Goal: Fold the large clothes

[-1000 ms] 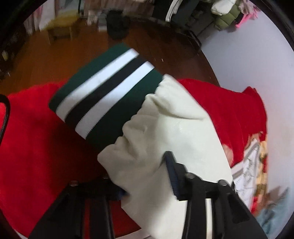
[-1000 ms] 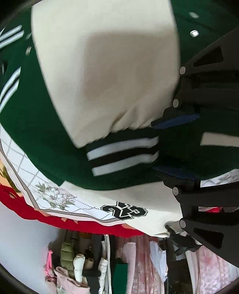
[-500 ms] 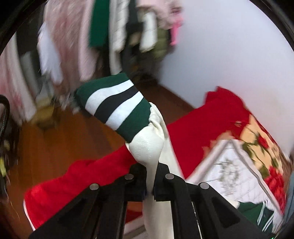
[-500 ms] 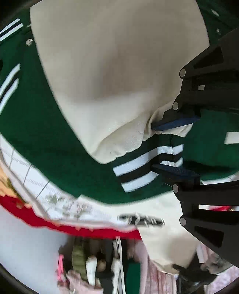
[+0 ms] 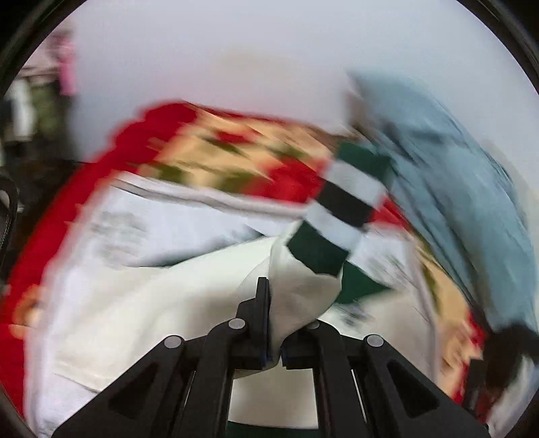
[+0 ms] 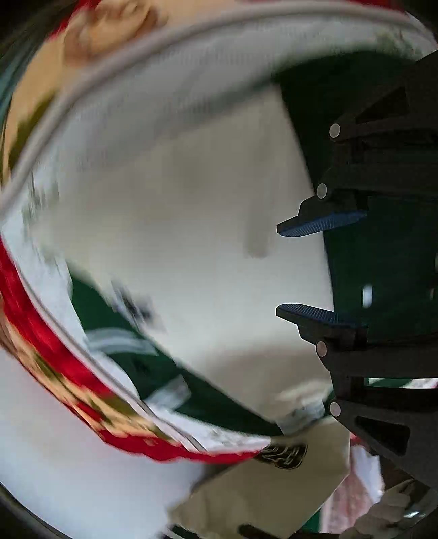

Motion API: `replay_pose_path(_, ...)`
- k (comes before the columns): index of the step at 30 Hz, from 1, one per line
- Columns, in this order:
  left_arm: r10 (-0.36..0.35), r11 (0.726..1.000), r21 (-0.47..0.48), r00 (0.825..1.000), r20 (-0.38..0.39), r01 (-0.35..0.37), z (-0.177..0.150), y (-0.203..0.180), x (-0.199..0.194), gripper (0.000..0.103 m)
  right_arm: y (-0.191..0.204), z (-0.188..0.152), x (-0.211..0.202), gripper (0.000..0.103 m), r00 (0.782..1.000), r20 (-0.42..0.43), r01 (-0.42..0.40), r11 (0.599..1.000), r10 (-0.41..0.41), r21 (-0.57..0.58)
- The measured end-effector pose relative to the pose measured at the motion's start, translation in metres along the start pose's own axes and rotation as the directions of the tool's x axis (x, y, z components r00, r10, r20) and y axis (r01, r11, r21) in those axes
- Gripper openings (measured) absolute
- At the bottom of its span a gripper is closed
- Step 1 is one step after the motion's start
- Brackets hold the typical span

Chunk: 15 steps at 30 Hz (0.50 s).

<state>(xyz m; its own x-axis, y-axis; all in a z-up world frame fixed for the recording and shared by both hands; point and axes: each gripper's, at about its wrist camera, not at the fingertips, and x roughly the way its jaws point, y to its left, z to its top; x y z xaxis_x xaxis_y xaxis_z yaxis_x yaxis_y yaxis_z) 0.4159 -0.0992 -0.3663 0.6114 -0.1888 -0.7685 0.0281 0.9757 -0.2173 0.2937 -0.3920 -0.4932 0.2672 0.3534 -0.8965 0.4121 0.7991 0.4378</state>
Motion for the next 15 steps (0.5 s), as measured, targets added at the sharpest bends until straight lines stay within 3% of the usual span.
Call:
replay_pose_path(3, -0.068, 0.992, 0.093, 0.99, -0.124, 0.08, -0.035, -0.074, 0.045, 0.003, -0.057, 0.009, -0.017, 0.043, 0.999, 0.01, 0.037, 0.997, -0.038, 0.067)
replay_pose_path(8, -0.004, 0.975, 0.211, 0.962, -0.273, 0.064, -0.089, -0.117, 0.095, 0.009, -0.11, 0.012, -0.033, 0.044, 0.995, 0.006, 0.099, 0.991, -0.1, 0.087)
replay_pose_path(10, 0.009, 0.971, 0.23, 0.956, -0.293, 0.061, -0.098, -0.117, 0.099, 0.011, -0.116, 0.008, -0.037, 0.059, 0.994, 0.004, 0.111, 0.991, -0.112, 0.076)
replay_pose_path(11, 0.006, 0.969, 0.237, 0.955, -0.295, 0.067, -0.101, -0.114, 0.098, 0.023, -0.118, 0.007, -0.04, 0.063, 0.993, 0.009, 0.119, 0.99, -0.12, 0.074)
replay_pose_path(12, 0.007, 0.968, 0.241, 0.955, -0.297, 0.068, -0.105, -0.114, 0.099, 0.047, -0.12, 0.007, -0.043, 0.068, 0.993, 0.011, 0.114, 0.991, -0.115, 0.067)
replay_pose_path(13, -0.001, 0.97, 0.233, 0.952, -0.308, 0.076, -0.104, -0.109, 0.095, 0.059, -0.121, 0.006, -0.048, 0.068, 0.994, 0.011, 0.107, 0.992, -0.108, 0.06)
replay_pose_path(14, -0.009, 0.972, 0.22, 0.951, -0.309, 0.08, -0.102, -0.103, 0.091, 0.08, -0.117, 0.005, -0.049, 0.068, 0.995, 0.012, 0.102, 0.993, -0.103, 0.053)
replay_pose_path(15, -0.018, 0.974, 0.21, 0.952, -0.307, 0.086, -0.1, -0.098, 0.09, 0.094, -0.117, 0.006, -0.052, 0.068, 0.995, 0.015, 0.096, 0.994, -0.097, 0.051)
